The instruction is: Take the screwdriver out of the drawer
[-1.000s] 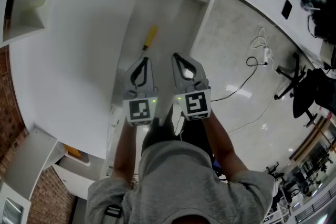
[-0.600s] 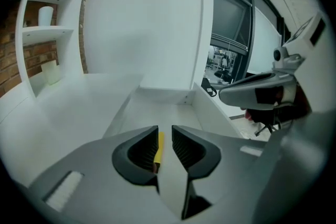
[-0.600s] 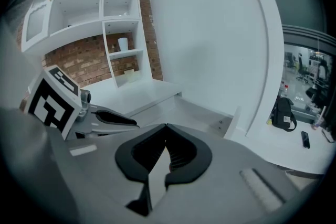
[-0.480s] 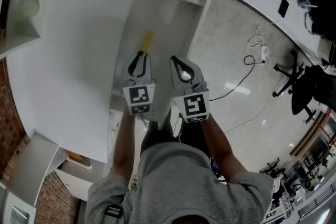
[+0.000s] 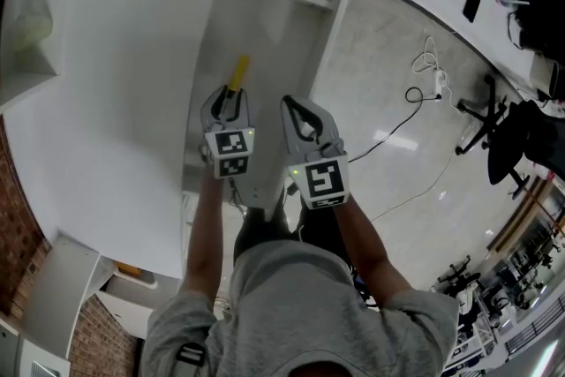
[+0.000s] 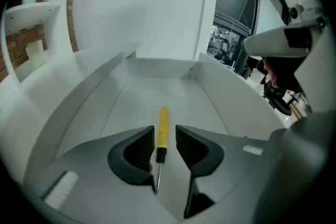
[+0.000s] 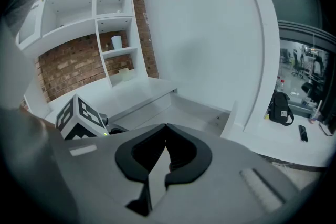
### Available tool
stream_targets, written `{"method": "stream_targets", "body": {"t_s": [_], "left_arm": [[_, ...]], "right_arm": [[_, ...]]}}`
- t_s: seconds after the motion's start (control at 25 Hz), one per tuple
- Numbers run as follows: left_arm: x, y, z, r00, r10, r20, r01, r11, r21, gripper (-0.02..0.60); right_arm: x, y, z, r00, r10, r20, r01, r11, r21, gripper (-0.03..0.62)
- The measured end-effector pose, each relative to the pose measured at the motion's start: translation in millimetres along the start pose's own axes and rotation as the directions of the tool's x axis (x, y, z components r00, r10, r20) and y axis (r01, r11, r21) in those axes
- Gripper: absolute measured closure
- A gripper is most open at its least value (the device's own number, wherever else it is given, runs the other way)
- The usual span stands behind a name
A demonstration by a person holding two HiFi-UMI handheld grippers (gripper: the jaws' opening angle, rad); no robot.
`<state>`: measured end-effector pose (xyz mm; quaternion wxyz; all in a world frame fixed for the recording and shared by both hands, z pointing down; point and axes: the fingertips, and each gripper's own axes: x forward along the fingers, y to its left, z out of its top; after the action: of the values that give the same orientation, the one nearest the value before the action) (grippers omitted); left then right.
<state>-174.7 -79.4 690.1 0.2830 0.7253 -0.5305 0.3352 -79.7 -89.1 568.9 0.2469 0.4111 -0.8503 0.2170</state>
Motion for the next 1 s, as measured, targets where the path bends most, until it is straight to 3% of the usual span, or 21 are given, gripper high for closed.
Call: {"method": "stream_targets", "body": {"t_s": [0.56,1.0], "left_arm": [[33,0,-33,0.995,-0.006,-0.103,0.006,1.0,-0.004,0.449],[37,1,-36,0.991,0.015,-0.13,-0.013,1.0,0.015,0.493]], "right_arm": [[6,-8,1,1.0,-0.005,-0.002,0.005,1.0,0.014,0.591],[5,-16,3,1.0,-0.015,0.004,0.015,1.0,0.022,0.591]]}}
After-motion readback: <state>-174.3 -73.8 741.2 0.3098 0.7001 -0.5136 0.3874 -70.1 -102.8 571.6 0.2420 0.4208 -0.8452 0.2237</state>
